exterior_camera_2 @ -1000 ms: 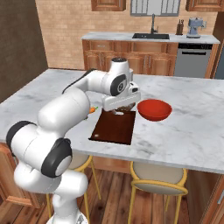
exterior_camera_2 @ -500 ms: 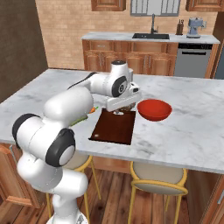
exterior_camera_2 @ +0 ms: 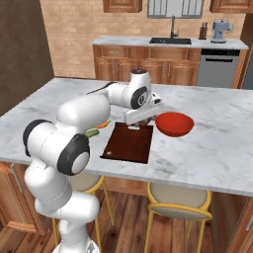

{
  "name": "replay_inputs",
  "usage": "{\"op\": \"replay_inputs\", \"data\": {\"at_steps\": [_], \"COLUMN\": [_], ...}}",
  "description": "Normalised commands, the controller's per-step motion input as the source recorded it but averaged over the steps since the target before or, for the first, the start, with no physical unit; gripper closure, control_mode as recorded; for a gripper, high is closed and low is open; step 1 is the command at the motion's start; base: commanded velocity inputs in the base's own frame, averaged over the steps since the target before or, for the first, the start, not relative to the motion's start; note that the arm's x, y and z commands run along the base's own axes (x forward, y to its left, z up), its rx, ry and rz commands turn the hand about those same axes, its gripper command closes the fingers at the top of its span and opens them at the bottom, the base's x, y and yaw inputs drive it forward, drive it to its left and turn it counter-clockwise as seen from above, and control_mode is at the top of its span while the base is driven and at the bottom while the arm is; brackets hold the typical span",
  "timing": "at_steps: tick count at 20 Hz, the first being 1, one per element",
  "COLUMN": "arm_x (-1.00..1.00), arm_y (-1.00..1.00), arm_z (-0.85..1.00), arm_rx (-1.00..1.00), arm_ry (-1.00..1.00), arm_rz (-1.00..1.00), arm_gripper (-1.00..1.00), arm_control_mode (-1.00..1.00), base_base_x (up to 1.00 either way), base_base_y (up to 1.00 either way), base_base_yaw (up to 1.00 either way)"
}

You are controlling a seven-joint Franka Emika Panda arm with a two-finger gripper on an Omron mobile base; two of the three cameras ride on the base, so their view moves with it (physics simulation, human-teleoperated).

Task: Place the two vegetables and bowl onto the tray for setting up a vegetable dip station.

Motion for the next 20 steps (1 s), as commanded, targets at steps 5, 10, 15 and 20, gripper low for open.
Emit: {"op": "replay_inputs", "data": {"at_steps": [5,10,15,20], "arm_x": [0.29,0.21,0.22,0.26], "arm_y": [-0.14,-0.1,-0.08,-0.04], "arm_z": [-0.13,-0.19,-0.21,-0.23], "arm_rx": [0.0,0.03,0.03,0.02], "arm_ry": [0.0,0.0,0.0,0.0], "arm_rz": [0.0,0.0,0.0,0.0], "arm_gripper": [-1.0,-1.0,-1.0,-1.0], "arm_control_mode": [-1.0,-1.0,-1.0,-1.0], "base_base_x": [0.0,0.0,0.0,0.0], "base_base_y": [0.0,0.0,0.0,0.0], "base_base_yaw": [0.0,0.0,0.0,0.0]}}
